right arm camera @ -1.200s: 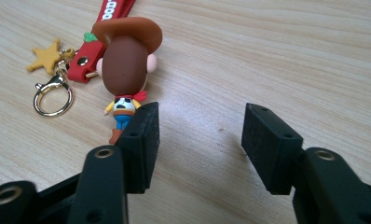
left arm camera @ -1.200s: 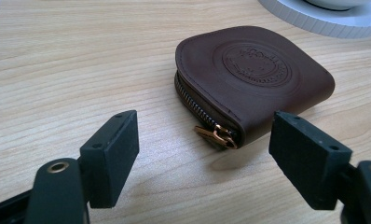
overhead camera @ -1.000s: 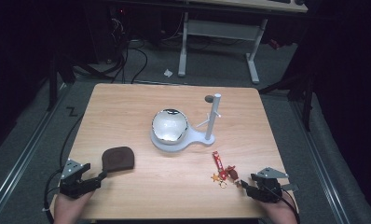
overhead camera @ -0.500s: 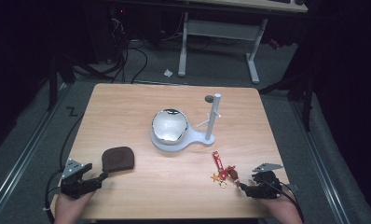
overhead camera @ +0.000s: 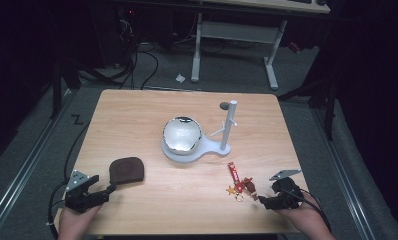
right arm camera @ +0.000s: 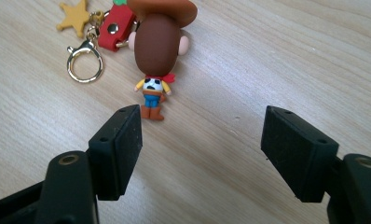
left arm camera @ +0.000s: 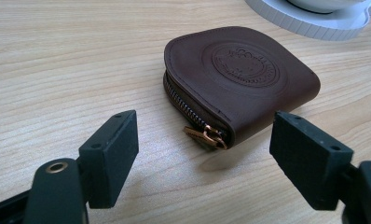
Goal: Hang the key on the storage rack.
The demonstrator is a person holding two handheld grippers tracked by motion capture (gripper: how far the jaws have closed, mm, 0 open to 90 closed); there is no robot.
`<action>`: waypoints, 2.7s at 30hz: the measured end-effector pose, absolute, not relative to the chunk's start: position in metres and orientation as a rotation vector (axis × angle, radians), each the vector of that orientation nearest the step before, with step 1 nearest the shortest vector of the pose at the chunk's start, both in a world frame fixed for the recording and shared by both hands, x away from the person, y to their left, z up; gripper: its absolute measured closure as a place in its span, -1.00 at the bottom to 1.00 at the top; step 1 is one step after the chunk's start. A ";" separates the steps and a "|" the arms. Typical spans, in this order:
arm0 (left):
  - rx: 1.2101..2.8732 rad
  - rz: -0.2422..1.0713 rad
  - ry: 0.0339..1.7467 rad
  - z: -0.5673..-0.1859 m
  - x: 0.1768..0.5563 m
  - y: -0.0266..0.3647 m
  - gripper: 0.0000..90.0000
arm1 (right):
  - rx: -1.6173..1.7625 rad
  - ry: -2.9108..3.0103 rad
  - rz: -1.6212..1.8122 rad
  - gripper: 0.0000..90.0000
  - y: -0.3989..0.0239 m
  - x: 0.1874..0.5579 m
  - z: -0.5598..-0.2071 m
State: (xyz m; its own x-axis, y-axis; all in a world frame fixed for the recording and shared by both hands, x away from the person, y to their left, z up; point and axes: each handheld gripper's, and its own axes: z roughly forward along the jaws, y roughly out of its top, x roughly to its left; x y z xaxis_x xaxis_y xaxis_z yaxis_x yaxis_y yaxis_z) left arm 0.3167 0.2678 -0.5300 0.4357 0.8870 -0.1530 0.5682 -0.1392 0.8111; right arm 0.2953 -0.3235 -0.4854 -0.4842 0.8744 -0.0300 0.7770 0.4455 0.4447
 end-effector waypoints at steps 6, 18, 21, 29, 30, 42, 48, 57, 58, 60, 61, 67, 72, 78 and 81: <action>1.829 0.461 1.238 -0.530 0.317 0.268 -0.46 | 1.410 2.511 0.481 -0.26 -0.321 0.299 -0.480; 1.840 0.450 1.229 -0.530 0.318 0.267 -0.46 | 1.333 2.621 0.445 -0.03 -0.295 0.309 -0.469; 1.842 0.446 1.227 -0.530 0.318 0.266 -0.46 | 1.350 2.626 0.442 -0.03 -0.287 0.313 -0.468; 1.837 0.437 1.227 -0.531 0.318 0.269 -0.46 | 1.372 2.669 0.420 -0.01 -0.275 0.334 -0.472; 1.837 0.436 1.226 -0.531 0.319 0.269 -0.46 | 1.389 2.666 0.412 0.01 -0.274 0.336 -0.473; 1.839 0.429 1.221 -0.531 0.320 0.269 -0.46 | 1.337 2.675 0.250 0.25 -0.263 0.346 -0.481; 1.840 0.427 1.220 -0.531 0.320 0.269 -0.46 | 1.302 2.667 0.220 0.33 -0.260 0.346 -0.484; 1.838 0.423 1.223 -0.532 0.320 0.269 -0.46 | 1.304 2.684 0.220 0.45 -0.255 0.346 -0.491; 1.837 0.423 1.223 -0.532 0.320 0.269 -0.46 | 1.298 2.690 0.220 0.45 -0.255 0.346 -0.491; 1.836 0.423 1.223 -0.532 0.320 0.270 -0.46 | 1.300 2.695 0.229 0.45 -0.255 0.347 -0.491; 1.835 0.423 1.223 -0.532 0.320 0.270 -0.46 | 1.307 2.698 0.233 0.45 -0.256 0.348 -0.491; 1.823 0.432 1.223 -0.531 0.320 0.270 -0.45 | 1.292 2.708 0.243 0.46 -0.257 0.348 -0.491; 1.821 0.439 1.224 -0.530 0.320 0.270 -0.45 | 1.324 2.723 0.254 0.47 -0.259 0.351 -0.491; 1.815 0.440 1.226 -0.531 0.319 0.271 -0.45 | 1.349 2.732 0.247 0.48 -0.263 0.352 -0.485; 1.813 0.438 1.227 -0.531 0.319 0.271 -0.45 | 1.373 2.729 0.246 0.48 -0.268 0.351 -0.475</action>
